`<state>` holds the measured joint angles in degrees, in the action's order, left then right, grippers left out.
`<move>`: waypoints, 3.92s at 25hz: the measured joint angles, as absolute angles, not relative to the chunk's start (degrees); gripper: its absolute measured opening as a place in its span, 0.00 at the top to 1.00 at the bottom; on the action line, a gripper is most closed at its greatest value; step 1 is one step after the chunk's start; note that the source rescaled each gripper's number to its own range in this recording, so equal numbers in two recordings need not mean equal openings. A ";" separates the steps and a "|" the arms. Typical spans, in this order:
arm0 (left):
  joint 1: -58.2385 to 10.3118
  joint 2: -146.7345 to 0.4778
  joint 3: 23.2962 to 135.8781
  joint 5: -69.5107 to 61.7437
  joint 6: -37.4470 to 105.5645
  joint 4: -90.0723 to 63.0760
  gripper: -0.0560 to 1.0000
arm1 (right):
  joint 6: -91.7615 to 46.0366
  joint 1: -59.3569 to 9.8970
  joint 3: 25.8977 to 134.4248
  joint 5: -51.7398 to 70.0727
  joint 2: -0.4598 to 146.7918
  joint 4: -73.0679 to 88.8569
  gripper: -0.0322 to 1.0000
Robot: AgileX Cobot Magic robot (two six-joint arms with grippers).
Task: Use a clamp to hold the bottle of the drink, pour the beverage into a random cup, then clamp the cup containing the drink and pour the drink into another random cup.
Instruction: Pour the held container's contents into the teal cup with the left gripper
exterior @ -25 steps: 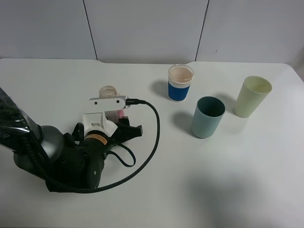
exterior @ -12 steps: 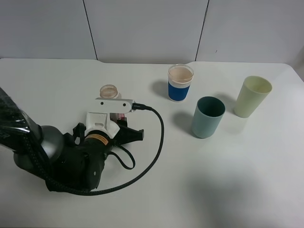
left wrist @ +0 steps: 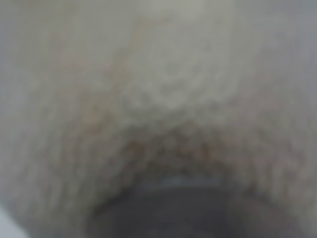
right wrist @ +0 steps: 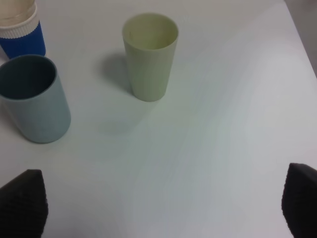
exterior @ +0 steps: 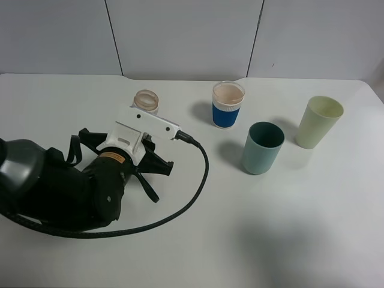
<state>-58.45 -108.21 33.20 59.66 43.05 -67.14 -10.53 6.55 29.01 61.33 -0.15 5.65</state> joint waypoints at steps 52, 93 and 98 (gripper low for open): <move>-60.90 -117.67 72.23 48.93 116.31 -96.43 0.92 | -10.53 6.55 29.01 61.33 -0.15 5.60 0.18; -59.05 -124.55 72.33 55.65 116.87 -69.80 0.92 | -10.53 6.55 29.01 61.33 -0.15 2.97 0.18; -59.12 -124.55 71.09 56.65 116.87 -68.46 0.92 | -10.53 6.55 29.01 61.33 -0.15 2.89 0.18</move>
<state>-59.12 -124.55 71.09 56.65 116.87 -68.46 -10.53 6.55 29.01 61.33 -0.15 2.89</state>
